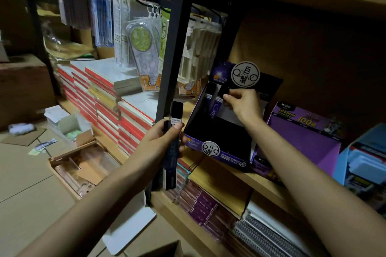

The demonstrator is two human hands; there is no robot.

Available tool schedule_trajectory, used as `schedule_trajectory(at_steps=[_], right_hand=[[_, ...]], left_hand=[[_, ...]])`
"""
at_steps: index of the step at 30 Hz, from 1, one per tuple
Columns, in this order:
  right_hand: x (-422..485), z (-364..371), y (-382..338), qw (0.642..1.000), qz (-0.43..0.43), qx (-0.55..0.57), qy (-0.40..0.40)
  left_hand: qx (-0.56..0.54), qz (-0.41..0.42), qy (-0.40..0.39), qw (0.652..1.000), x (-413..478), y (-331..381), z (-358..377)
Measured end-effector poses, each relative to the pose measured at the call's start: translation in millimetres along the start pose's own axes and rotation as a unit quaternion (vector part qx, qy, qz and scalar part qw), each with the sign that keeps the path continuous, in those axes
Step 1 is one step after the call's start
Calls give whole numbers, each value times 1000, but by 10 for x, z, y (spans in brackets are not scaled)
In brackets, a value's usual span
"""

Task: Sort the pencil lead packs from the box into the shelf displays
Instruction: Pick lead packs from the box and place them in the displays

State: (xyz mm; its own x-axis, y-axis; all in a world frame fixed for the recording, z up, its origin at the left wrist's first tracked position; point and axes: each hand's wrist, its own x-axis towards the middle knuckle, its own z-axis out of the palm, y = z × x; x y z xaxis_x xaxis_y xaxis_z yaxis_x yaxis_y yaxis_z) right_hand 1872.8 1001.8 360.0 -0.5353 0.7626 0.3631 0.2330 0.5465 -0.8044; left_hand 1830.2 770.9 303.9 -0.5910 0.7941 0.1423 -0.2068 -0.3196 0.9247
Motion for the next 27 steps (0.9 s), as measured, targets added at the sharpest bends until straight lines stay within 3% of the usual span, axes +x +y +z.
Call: schedule_trajectory(at_steps=[5,9,11,14,17,22,25,27], right_hand=[[49,78,-24,999,32,-39,-14],[-154,-40,-131,984,13,-177,-25],[-460,-121,-233,994,-7,-102,-43],[-994,-208,-426,972,39,141,-182],[-1292,-219,-503,947,49,186,-258],[-1281,-305,-543,940,68,273,-194],[-1020,-479,-549,932,92,340,-86],[-794,-572,-531,945,75,319,1]], left_hand=[[29,10,-3,1000,-22,10,69],[45,10,-5,999,-82,68,140],[54,8,-13,998,-120,115,160],[76,0,-23,997,-178,152,170],[106,-13,-36,994,-234,148,176],[128,-25,-32,991,-265,185,161],[100,-40,0,994,-232,215,121],[96,-37,17,995,-204,228,81]])
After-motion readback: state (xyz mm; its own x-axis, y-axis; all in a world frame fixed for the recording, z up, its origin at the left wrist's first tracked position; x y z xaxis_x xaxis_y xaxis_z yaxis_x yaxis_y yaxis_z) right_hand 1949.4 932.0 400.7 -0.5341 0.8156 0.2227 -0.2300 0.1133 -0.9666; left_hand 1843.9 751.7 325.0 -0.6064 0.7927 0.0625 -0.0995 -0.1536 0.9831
